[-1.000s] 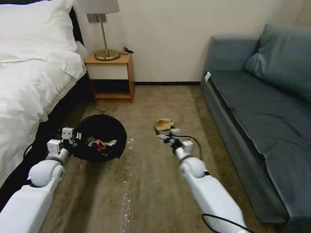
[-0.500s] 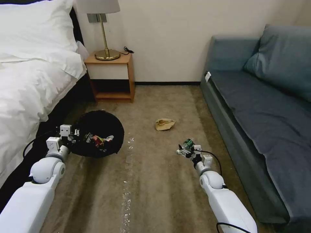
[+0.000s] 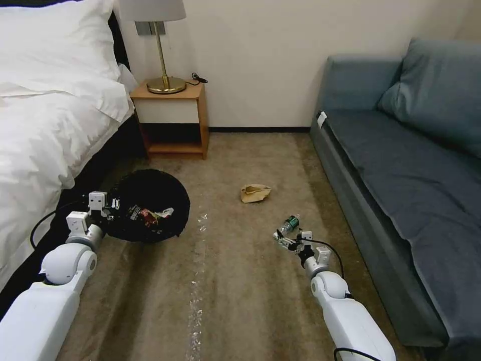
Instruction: Pick up the trash bin, then pick up the garbage on the floor and place it into the trash bin.
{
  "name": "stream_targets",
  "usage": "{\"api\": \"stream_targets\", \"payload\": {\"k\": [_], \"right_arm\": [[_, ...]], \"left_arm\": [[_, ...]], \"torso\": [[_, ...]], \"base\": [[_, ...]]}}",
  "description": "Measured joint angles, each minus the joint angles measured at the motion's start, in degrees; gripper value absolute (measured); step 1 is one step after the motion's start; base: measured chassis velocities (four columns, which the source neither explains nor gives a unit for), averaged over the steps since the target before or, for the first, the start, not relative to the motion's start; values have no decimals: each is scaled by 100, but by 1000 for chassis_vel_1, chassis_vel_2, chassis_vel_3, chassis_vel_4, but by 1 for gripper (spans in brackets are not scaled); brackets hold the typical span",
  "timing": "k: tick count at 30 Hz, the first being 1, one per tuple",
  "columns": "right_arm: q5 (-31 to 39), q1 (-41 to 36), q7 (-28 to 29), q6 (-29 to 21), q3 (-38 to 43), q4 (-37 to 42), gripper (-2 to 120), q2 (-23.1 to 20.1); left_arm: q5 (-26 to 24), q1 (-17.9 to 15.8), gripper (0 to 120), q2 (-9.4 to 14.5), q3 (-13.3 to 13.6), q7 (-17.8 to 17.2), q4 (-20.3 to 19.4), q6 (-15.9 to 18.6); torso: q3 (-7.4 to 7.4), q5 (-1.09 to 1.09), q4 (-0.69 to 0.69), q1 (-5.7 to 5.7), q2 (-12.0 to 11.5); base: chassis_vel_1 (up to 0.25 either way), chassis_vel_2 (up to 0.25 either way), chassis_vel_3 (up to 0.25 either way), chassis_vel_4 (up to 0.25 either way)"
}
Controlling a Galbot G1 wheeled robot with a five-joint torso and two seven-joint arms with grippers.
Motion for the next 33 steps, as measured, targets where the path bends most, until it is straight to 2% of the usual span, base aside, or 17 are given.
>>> {"api": "stream_targets", "payload": {"k": [33], "right_arm": [[-135, 90, -25, 103, -56, -202, 100, 74]], "left_arm": [[3, -3, 4, -25, -7, 73, 69, -50]], "torso": [[1, 0, 0, 1, 0]], "base": [[-98, 101, 98, -102]]}}
